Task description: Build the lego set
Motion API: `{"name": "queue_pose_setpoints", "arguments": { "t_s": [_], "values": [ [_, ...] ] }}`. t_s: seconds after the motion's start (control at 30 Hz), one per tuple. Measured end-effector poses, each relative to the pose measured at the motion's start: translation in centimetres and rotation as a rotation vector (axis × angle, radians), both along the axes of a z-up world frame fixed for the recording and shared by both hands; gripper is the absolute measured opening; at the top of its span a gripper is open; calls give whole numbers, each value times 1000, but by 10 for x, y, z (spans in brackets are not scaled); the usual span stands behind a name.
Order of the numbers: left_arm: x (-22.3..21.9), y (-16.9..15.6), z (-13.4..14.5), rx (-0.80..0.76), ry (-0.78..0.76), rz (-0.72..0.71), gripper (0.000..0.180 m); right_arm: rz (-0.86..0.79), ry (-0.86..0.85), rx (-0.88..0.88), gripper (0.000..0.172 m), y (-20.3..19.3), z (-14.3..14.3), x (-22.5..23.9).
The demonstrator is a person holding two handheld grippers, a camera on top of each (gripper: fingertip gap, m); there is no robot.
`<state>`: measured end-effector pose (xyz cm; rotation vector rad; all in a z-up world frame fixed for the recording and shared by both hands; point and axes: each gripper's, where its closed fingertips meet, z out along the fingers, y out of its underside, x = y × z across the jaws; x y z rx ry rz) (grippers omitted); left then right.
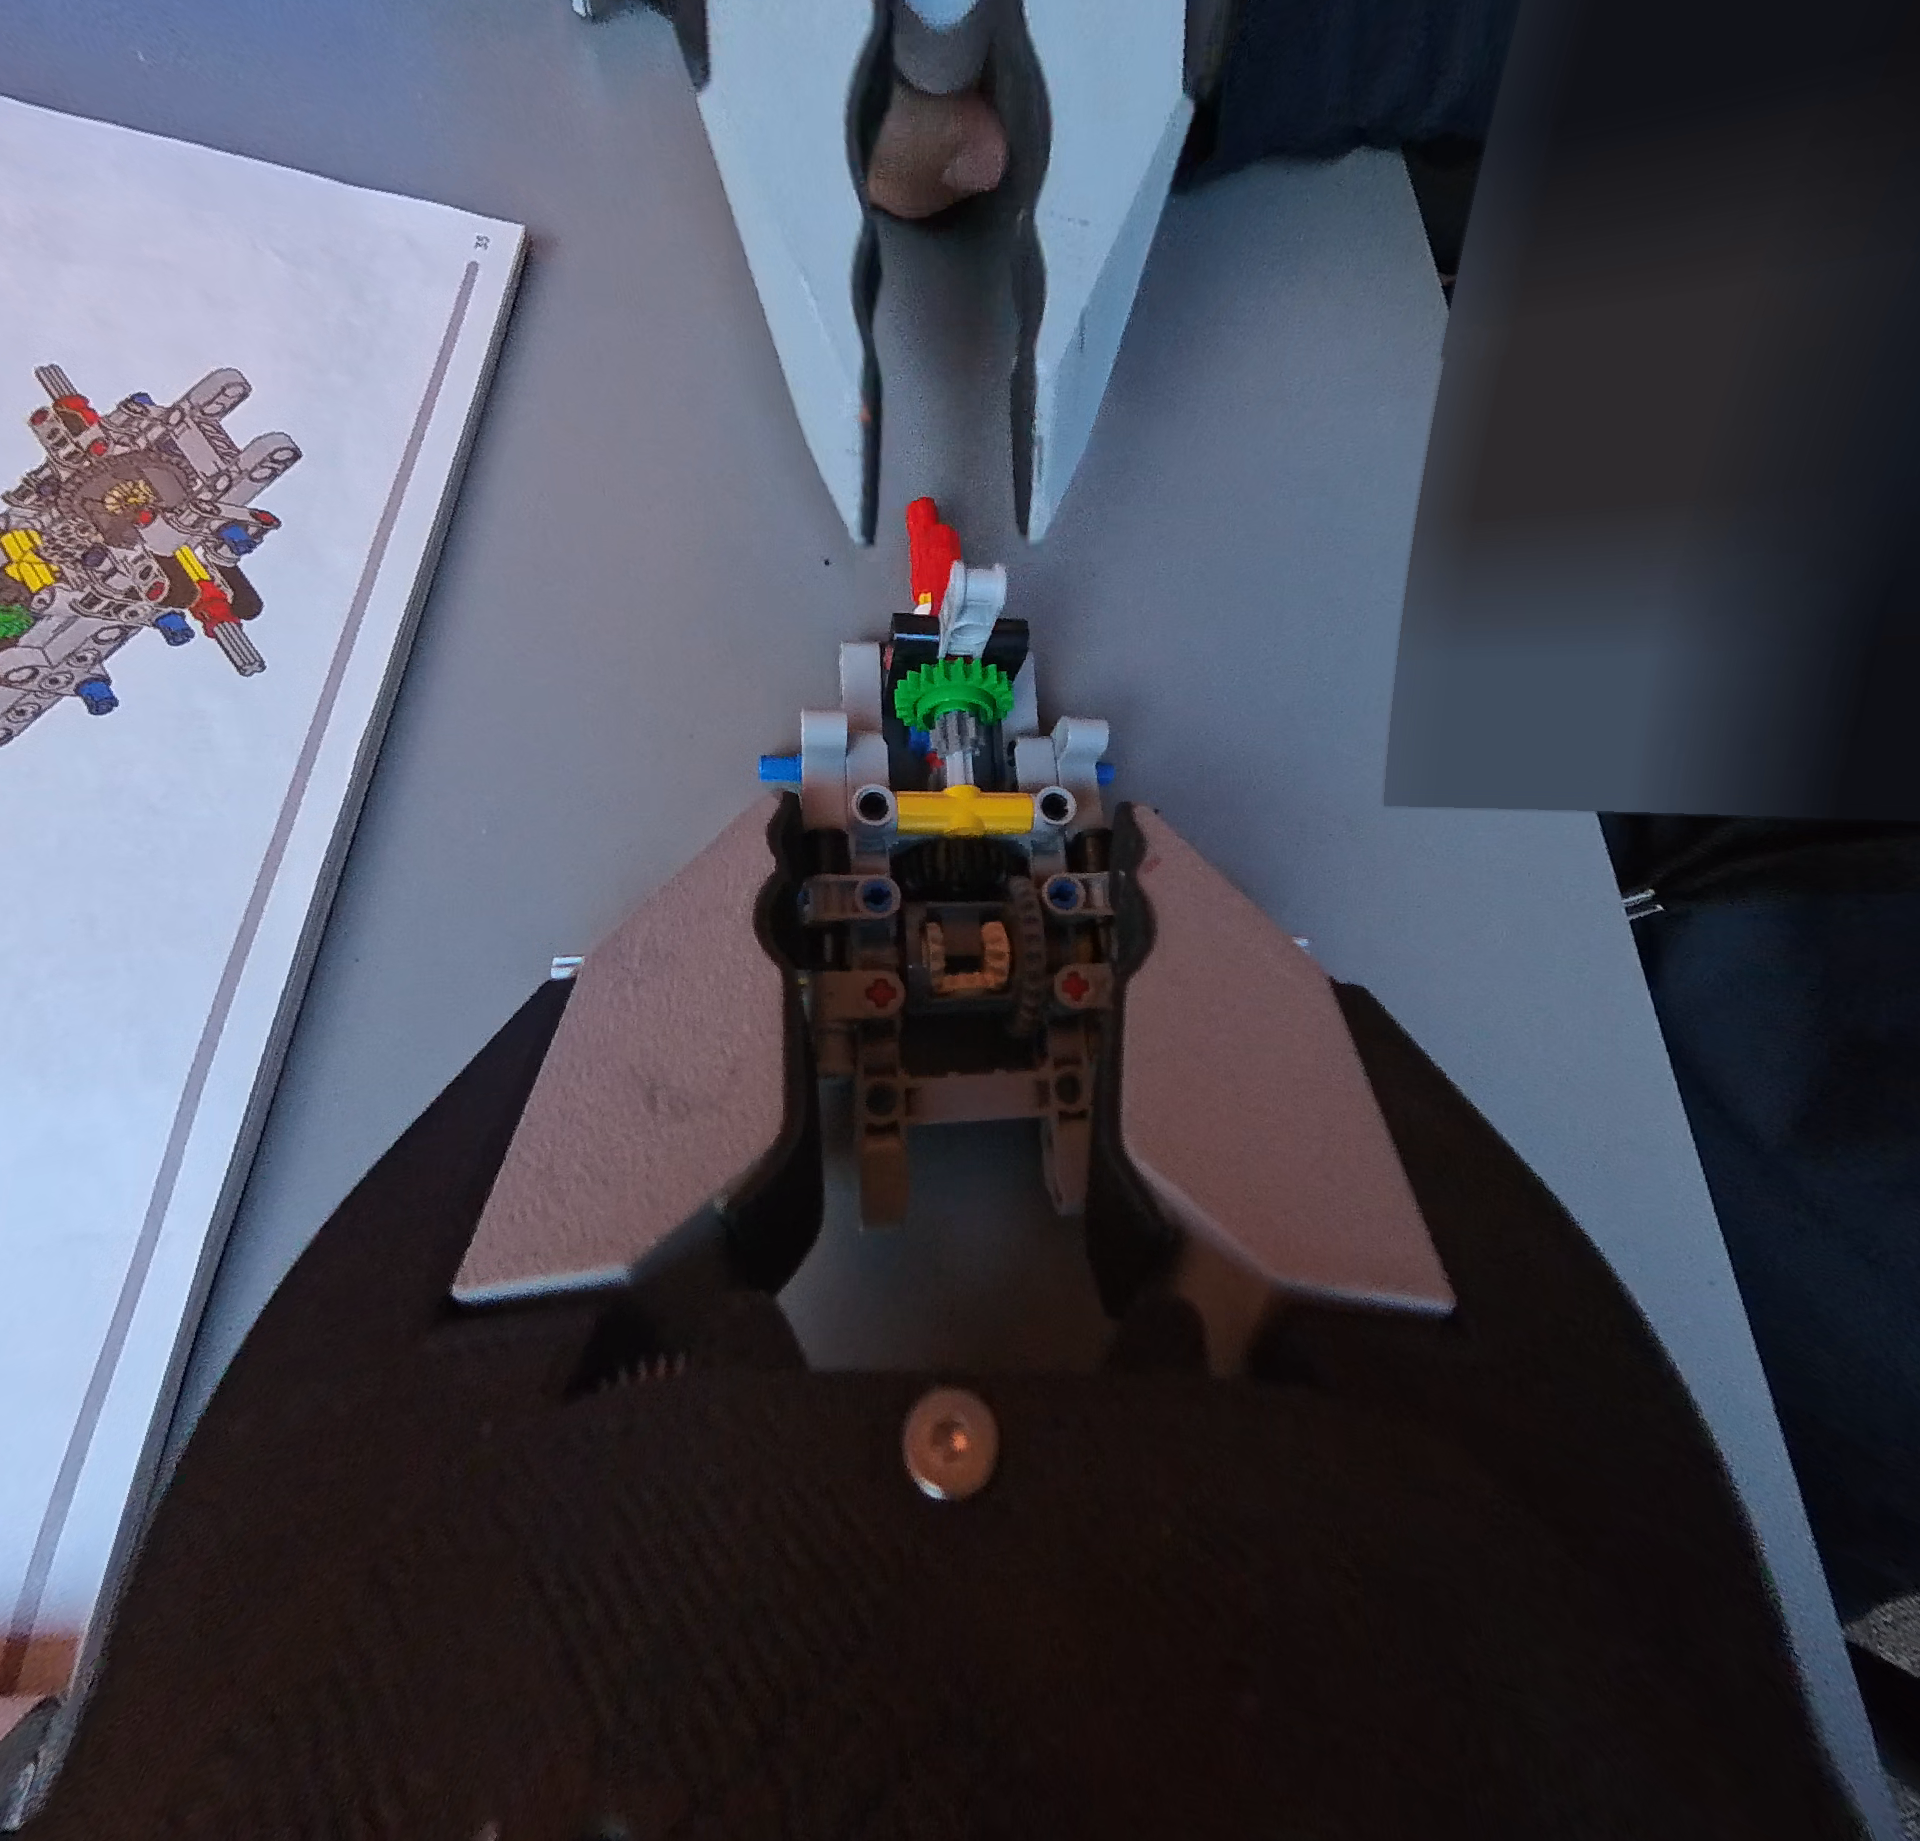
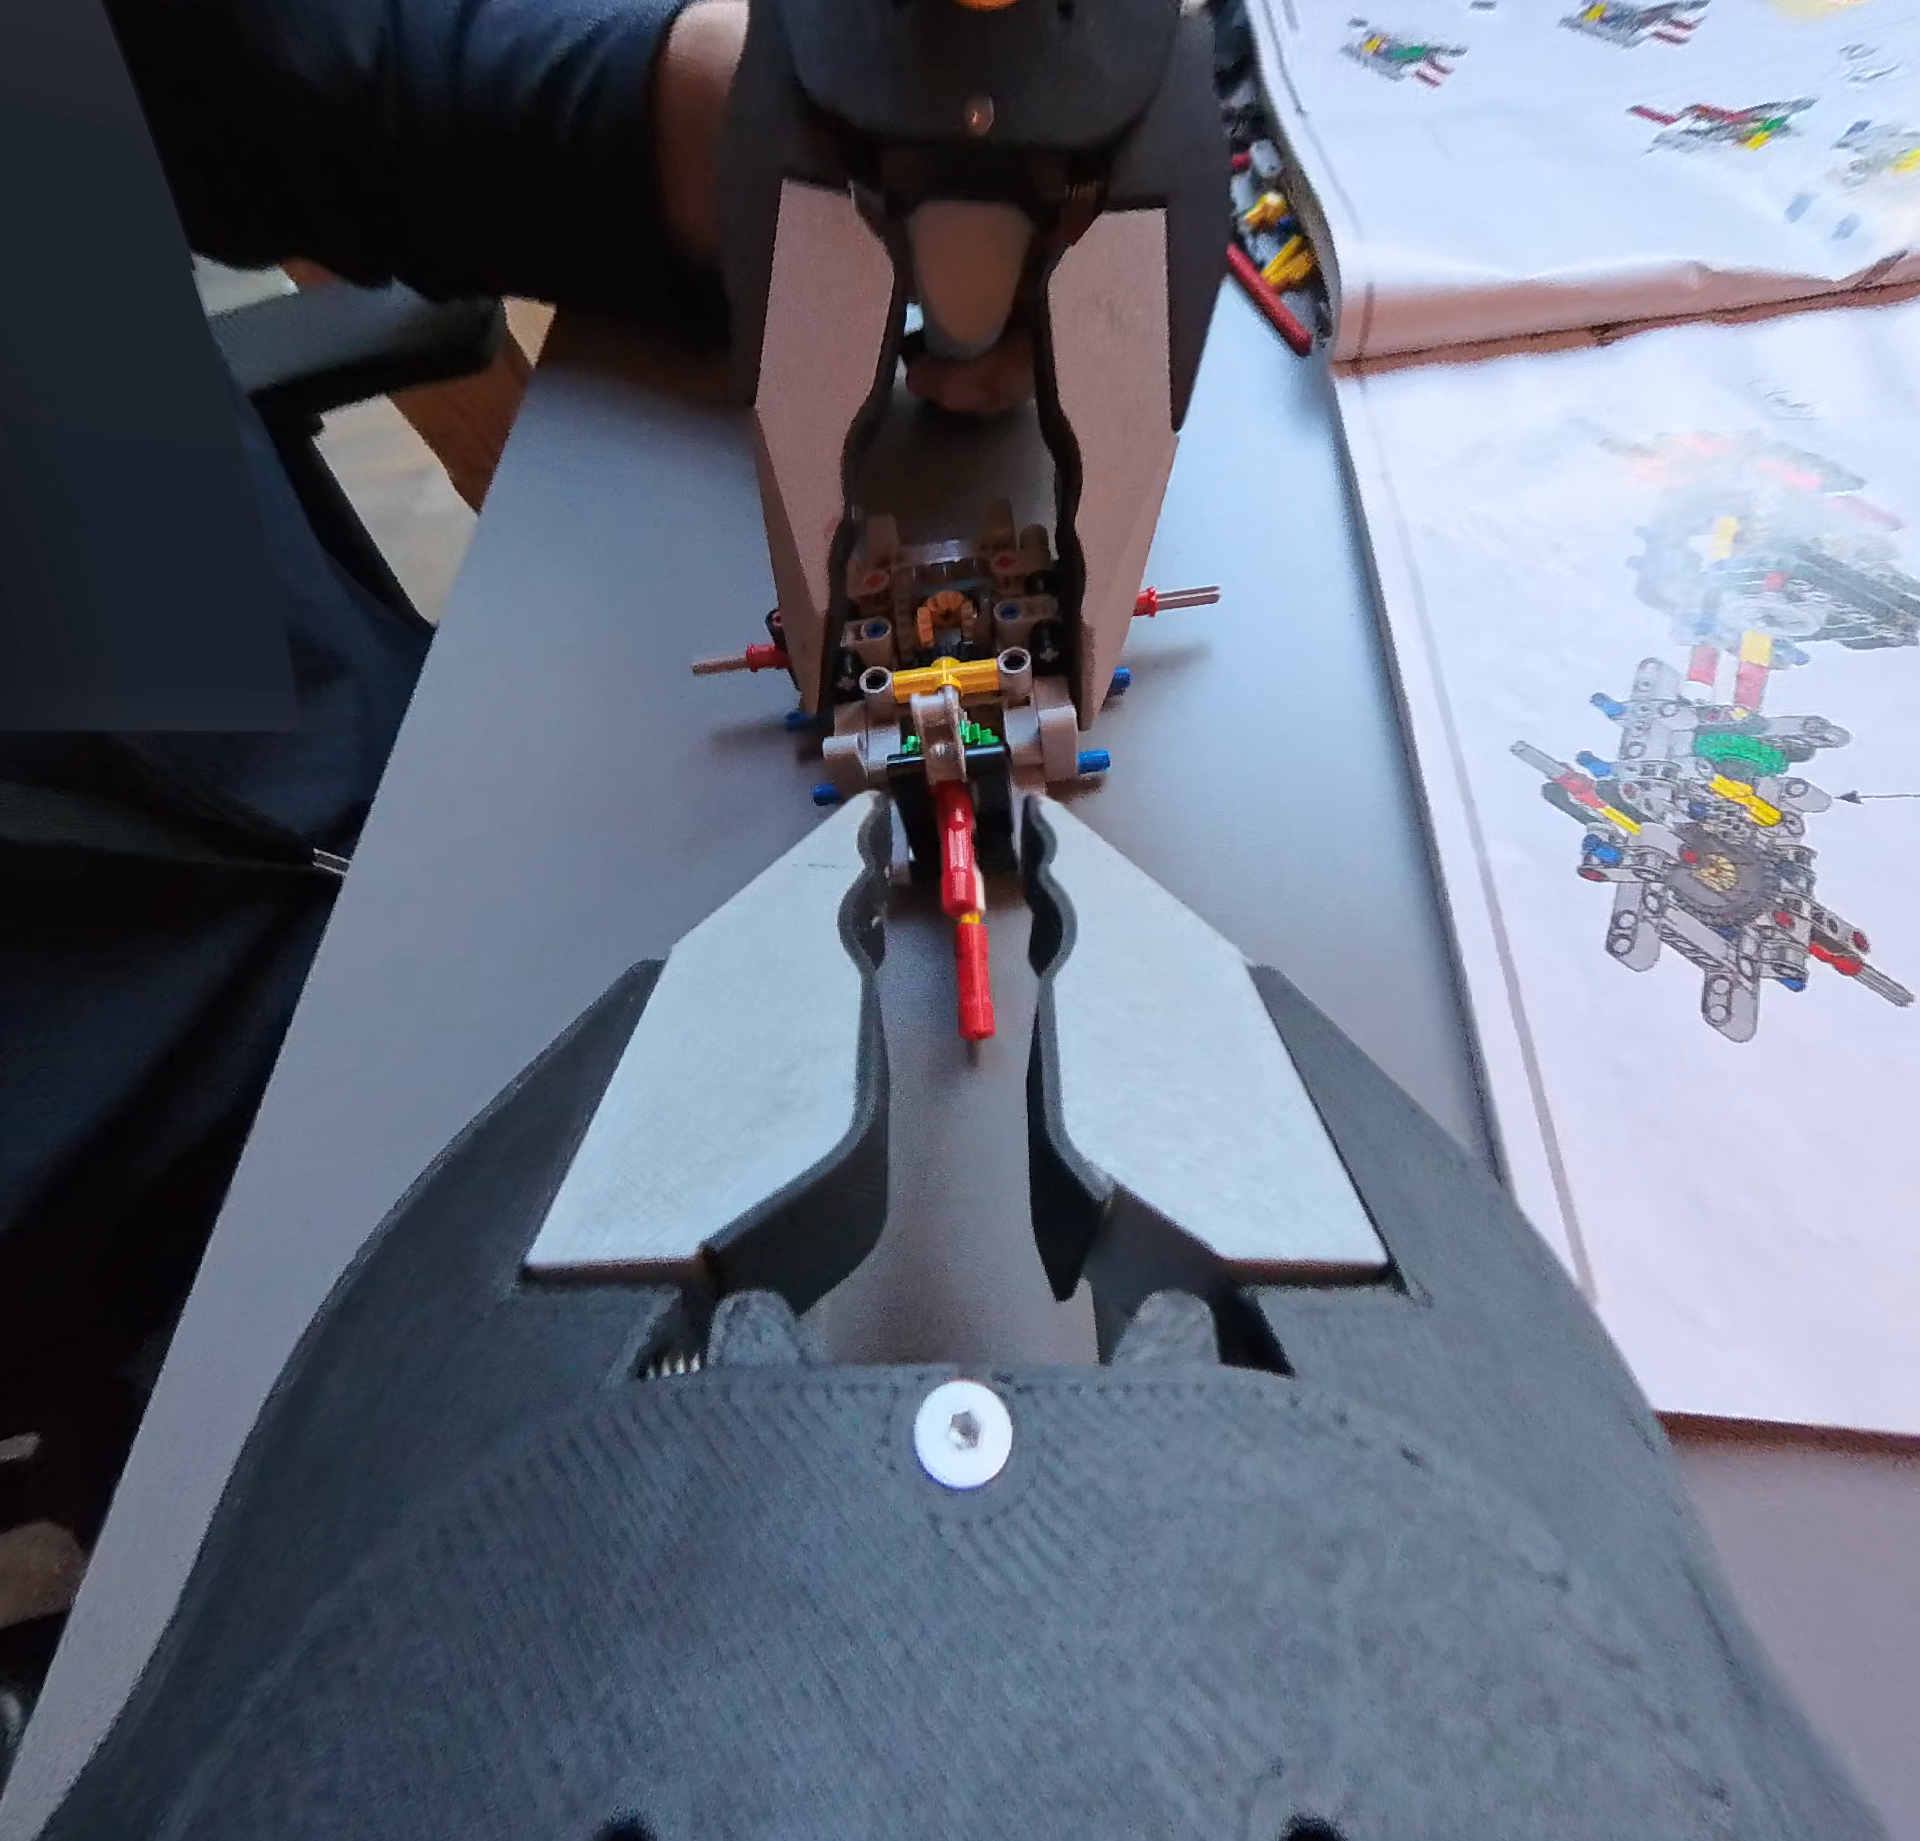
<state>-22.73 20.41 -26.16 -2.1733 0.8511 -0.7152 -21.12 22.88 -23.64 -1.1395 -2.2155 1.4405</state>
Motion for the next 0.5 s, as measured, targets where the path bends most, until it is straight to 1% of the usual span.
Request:
{"name": "queue_pose_setpoints", "arguments": {
  "t_s": [0.07,0.17,0.23,0.3,0.37,0.43,0.5],
  "values": [
    [1,0,1,-13,-19,3,56,-11,11,-28,24,4,4,-1],
    [4,-2,8,-38,-88,3,67,-28,39,-27,25,9,7,-3],
    [3,-1,13,-34,-116,18,69,-35,54,-34,25,11,9,-3],
    [-3,1,16,-20,-98,36,71,-46,62,-44,24,14,11,-4],
    [-14,2,20,16,-48,58,71,-63,77,-45,25,19,13,-5],
    [-28,3,30,65,-5,93,71,-91,101,-45,26,25,16,-7],
    [-38,-1,41,79,1,110,74,-118,126,-58,32,31,20,-8]
  ]
}}
